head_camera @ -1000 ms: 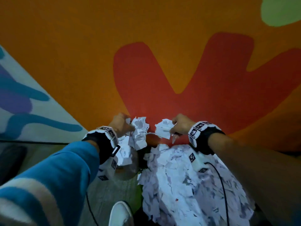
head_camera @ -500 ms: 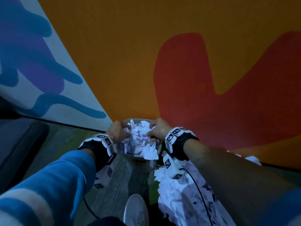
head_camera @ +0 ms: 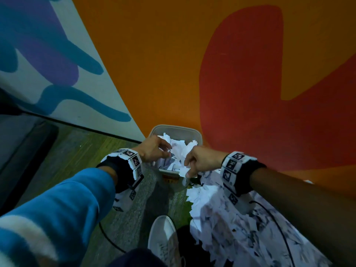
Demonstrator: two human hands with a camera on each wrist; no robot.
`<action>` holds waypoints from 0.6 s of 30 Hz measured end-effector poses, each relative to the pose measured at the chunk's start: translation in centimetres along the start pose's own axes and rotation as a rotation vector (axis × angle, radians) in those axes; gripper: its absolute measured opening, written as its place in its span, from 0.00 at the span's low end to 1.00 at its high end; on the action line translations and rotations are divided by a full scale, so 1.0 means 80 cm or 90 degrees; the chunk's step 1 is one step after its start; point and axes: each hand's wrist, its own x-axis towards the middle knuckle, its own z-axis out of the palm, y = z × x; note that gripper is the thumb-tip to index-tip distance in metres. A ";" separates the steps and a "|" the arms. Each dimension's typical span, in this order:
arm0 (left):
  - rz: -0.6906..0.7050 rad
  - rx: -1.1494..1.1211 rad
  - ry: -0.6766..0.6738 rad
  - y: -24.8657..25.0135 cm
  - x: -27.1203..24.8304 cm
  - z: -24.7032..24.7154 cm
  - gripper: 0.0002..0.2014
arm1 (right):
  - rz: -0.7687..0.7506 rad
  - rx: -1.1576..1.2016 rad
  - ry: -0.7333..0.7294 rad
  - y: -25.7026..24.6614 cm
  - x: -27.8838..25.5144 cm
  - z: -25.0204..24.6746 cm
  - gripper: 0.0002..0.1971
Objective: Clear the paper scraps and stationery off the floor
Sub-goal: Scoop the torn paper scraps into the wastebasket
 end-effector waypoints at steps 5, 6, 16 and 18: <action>0.004 0.044 -0.069 0.004 -0.004 0.024 0.19 | -0.009 -0.016 0.064 0.005 0.011 0.025 0.13; 0.003 0.052 -0.074 0.004 -0.004 0.025 0.20 | -0.011 0.007 0.074 0.006 0.012 0.023 0.11; 0.054 0.053 0.070 0.036 -0.002 -0.018 0.14 | 0.059 0.139 0.206 0.014 0.018 -0.028 0.18; 0.078 0.057 0.049 0.059 0.004 -0.023 0.13 | 0.060 0.093 0.190 0.026 0.000 -0.044 0.13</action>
